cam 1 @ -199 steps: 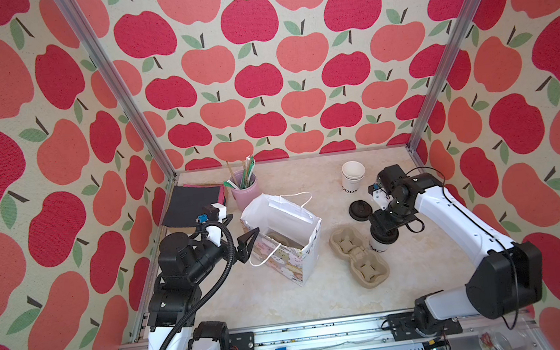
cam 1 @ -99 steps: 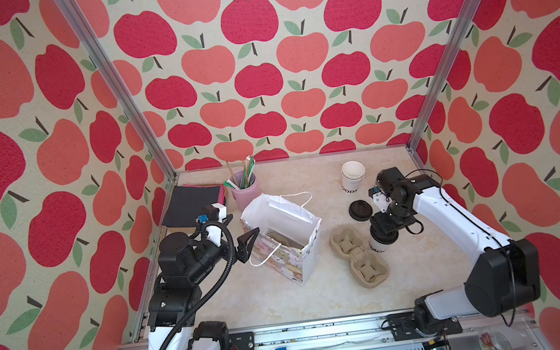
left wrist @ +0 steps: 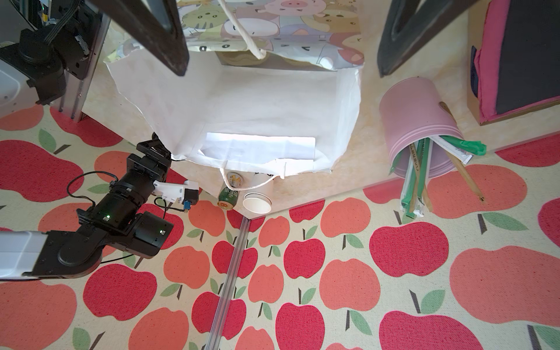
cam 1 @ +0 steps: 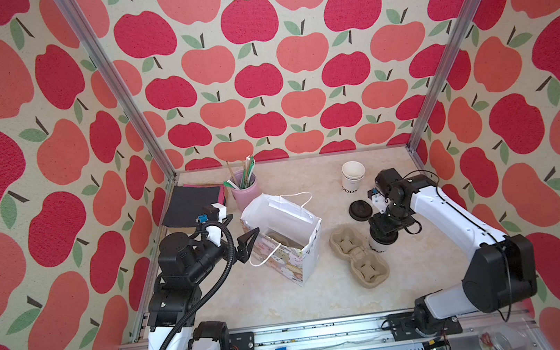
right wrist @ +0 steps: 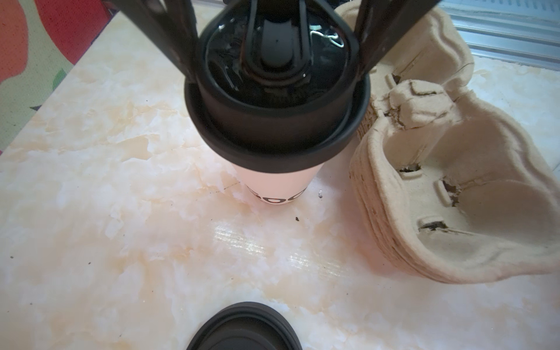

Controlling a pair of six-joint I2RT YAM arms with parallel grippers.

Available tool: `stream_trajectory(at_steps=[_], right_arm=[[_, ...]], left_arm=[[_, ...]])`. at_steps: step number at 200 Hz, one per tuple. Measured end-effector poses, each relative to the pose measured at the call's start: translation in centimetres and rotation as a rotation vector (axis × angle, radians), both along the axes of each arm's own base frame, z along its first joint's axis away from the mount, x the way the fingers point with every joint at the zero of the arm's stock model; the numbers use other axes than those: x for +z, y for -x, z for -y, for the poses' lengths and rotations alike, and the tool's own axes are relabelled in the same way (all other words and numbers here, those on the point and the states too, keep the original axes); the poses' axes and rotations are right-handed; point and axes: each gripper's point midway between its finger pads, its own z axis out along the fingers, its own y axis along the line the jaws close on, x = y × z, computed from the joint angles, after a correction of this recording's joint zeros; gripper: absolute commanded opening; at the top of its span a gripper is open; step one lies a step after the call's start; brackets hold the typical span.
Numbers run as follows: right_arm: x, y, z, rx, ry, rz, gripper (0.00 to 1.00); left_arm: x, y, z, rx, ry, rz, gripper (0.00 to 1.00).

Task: Pack the takeout coffee
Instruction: 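Lower the right gripper onto the coffee cup lid and close on it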

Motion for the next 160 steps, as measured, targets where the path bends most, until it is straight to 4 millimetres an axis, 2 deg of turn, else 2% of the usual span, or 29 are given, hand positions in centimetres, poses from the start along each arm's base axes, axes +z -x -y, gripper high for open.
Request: stream_trajectory(at_steps=[71,160], right_arm=[[-0.19,-0.06,-0.04,-0.002,0.006,-0.007,0.79],[-0.37,-0.15,0.01,-0.009,0.013,-0.019,0.68]], left_arm=[[0.01,-0.01,-0.03,0.001,0.000,0.000,0.99],[-0.25,-0.03,-0.02,0.001,-0.001,-0.005,0.99]])
